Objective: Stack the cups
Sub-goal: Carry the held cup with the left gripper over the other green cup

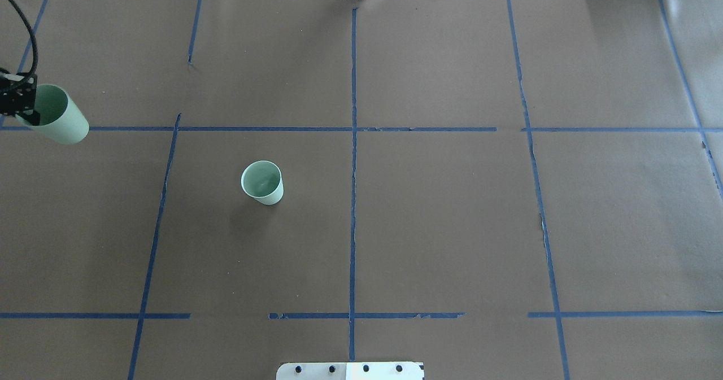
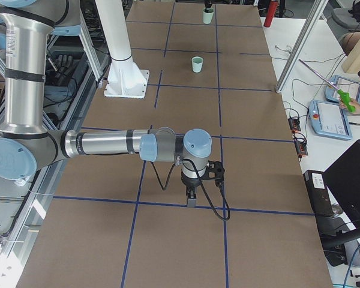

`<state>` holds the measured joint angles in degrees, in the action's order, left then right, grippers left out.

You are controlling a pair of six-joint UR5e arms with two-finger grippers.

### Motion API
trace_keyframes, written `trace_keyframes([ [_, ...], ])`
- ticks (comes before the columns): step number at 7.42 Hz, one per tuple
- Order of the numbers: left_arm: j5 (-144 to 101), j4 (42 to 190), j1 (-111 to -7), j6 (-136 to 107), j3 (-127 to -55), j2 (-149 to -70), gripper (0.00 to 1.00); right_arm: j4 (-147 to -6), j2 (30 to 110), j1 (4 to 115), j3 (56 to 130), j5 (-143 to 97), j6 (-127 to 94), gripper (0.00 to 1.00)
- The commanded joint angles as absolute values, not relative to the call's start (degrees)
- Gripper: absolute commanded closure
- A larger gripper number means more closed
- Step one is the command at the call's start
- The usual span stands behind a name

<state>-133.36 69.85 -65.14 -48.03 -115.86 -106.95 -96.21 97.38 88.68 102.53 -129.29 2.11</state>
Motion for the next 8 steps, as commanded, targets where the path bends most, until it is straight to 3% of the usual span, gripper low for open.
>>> trace_keyframes([
  [1, -135.18, 73.70, -56.30, -63.38, -114.18, -112.92, 1.00, -96.24, 97.38, 88.68, 102.48, -129.29, 2.11, 0.00],
  [5, -134.74, 81.01, -48.08, -75.76, -107.52, -118.99, 1.00, -96.24, 97.38, 88.68, 102.48, -129.29, 2.11, 0.00],
  [8, -132.45, 87.98, -46.06, -77.70, -102.66, -119.09, 1.00, -96.24, 97.38, 88.68, 102.48, -129.29, 2.11, 0.00],
])
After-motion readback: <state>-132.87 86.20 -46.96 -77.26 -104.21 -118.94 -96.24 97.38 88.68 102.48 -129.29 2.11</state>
